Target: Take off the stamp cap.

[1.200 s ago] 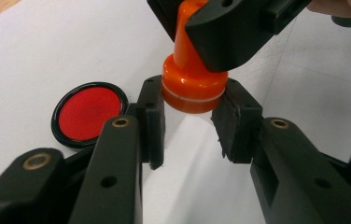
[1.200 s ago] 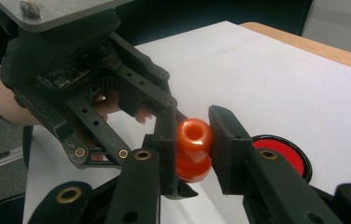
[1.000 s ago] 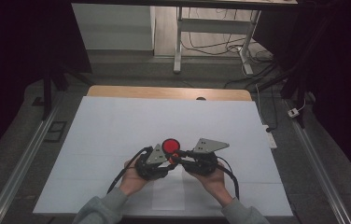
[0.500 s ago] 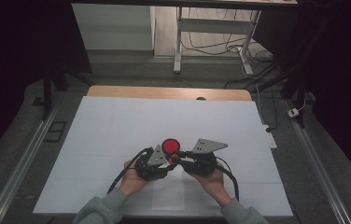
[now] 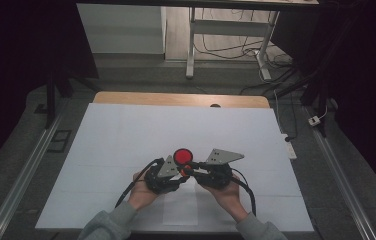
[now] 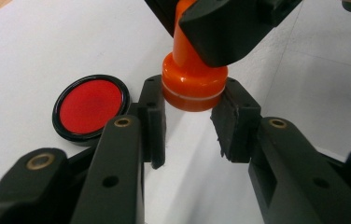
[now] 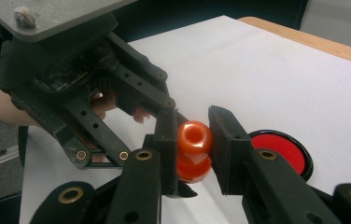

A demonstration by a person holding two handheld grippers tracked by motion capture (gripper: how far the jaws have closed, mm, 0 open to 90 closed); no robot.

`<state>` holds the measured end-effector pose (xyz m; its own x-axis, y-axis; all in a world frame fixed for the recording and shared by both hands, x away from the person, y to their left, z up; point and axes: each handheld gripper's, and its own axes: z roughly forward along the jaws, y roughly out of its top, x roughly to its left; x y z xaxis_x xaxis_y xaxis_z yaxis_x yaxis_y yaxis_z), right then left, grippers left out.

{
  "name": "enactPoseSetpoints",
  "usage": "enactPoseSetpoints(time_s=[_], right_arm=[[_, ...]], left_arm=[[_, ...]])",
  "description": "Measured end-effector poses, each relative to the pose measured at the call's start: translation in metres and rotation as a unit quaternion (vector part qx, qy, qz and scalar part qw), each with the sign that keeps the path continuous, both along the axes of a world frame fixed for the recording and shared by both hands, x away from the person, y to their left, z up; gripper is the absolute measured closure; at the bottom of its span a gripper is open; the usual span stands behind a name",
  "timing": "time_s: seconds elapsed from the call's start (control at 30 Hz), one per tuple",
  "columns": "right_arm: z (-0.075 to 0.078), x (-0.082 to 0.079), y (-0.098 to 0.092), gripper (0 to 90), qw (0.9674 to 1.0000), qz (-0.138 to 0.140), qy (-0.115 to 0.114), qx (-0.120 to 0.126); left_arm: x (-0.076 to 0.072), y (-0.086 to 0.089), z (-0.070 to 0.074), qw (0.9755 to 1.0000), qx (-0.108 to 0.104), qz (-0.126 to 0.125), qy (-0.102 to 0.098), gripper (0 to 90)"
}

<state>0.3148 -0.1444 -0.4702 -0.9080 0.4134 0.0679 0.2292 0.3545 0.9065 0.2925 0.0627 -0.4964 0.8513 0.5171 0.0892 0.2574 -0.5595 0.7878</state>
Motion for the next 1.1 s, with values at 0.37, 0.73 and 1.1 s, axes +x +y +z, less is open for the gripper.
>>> enactPoseSetpoints(time_s=[0.37,0.73,1.1], right_arm=[[0.0002,-0.0009,-0.0002,72.8,1.0000,-0.002,-0.005,0.005],[0.0004,-0.0020,-0.0002,72.8,0.9999,-0.004,-0.008,0.007],[-0.0011,-0.0020,0.0005,72.9,0.9999,-0.008,-0.004,0.008]], left_arm=[[-0.0004,0.0005,0.0008,1.0000,0.000,0.000,-0.003,65.3],[-0.0002,0.0017,0.0015,1.0000,0.003,-0.004,-0.006,65.4],[-0.0001,0.0010,0.0007,0.9999,0.012,-0.003,-0.007,65.5]])
